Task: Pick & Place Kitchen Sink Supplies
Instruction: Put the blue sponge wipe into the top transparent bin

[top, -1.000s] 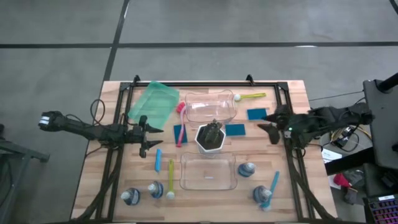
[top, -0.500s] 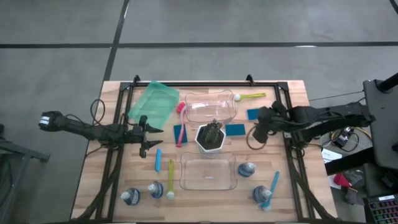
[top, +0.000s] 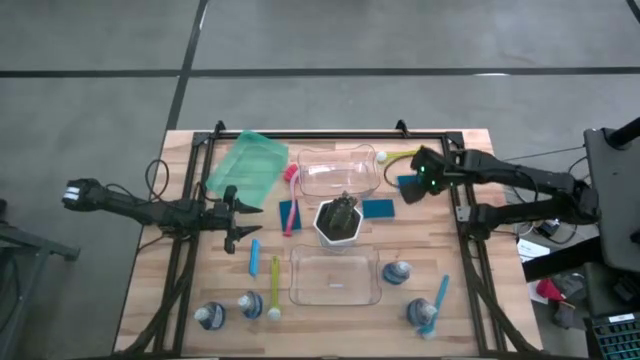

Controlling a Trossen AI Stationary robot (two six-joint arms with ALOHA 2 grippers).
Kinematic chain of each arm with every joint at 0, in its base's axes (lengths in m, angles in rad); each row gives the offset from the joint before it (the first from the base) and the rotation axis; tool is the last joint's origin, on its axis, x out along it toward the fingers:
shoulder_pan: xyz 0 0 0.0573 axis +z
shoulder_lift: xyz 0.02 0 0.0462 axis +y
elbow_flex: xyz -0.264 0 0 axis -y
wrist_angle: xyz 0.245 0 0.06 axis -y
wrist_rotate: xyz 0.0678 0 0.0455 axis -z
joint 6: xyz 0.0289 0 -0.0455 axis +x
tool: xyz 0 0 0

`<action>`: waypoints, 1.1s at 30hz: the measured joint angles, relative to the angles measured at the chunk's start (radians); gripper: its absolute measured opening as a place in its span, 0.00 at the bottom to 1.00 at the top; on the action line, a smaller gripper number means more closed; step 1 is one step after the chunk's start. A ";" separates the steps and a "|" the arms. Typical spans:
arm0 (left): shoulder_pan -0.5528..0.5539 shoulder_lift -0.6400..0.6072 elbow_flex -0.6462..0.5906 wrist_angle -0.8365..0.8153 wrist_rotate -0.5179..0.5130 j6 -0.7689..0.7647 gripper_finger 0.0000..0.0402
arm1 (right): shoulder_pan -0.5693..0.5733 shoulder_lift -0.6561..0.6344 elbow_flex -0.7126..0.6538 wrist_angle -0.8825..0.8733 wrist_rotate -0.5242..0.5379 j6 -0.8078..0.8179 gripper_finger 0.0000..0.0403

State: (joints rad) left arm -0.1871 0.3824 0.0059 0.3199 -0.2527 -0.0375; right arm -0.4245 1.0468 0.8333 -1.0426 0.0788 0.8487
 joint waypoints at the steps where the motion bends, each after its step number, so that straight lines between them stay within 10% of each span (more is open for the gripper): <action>1: 0.000 0.000 0.000 0.000 0.000 0.000 0.54 | -0.034 0.005 -0.003 0.001 -0.017 0.016 0.53; 33: 0.000 0.000 0.000 0.000 0.000 0.000 0.54 | -0.490 0.388 -0.063 0.187 -0.031 -0.244 0.46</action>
State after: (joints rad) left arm -0.1872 0.3821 0.0059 0.3199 -0.2530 -0.0375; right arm -0.9142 1.4353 0.7701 -0.8554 0.0479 0.6050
